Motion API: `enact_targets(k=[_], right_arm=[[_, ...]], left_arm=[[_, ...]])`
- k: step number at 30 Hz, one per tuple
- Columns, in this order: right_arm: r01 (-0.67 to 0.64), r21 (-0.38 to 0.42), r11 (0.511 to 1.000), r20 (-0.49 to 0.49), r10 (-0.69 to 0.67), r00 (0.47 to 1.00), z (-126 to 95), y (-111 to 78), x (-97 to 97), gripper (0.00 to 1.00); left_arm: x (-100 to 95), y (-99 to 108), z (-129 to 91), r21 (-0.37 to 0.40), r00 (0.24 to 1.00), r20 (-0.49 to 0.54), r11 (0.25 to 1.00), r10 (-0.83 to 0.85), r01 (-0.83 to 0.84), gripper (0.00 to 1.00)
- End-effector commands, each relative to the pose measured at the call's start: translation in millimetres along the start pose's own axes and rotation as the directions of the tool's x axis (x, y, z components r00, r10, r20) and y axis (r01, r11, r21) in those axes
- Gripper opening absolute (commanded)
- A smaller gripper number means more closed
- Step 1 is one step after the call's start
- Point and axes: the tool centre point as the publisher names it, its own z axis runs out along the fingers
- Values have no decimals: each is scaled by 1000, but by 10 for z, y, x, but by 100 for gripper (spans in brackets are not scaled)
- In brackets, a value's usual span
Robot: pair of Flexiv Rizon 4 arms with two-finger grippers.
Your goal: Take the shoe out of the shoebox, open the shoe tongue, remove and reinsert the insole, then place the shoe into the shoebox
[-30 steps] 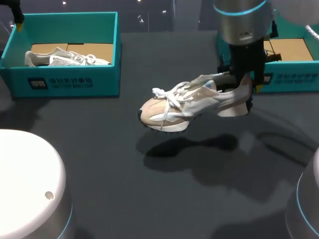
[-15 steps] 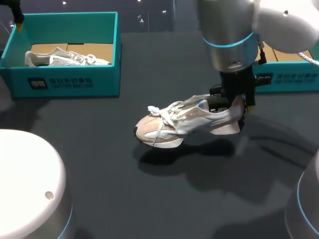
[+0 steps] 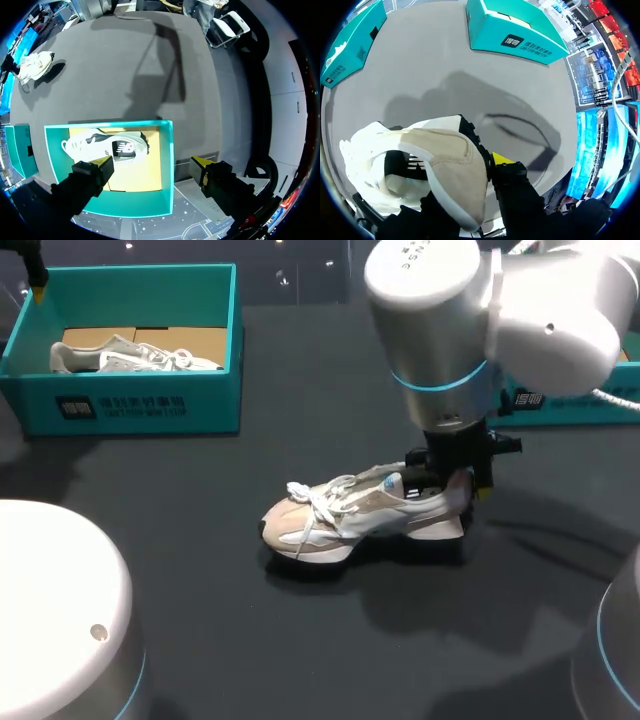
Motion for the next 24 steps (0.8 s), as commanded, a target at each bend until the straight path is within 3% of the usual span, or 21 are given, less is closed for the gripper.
enact_targets(k=[1,9,24], right_arm=[[-6,5,1000,-19,6,1000,248,-10,64,0],[-25,36,999,-36,26,999,501,-38,152,0],[-25,72,997,-77,31,997,724,-119,256,0]], left_arm=[[2,-18,-3,-3,1000,-2,1000,1,-1,100],[2,-18,-3,-3,1000,-2,1000,1,-1,100],[2,-18,-3,-3,1000,-2,1000,1,-1,100]])
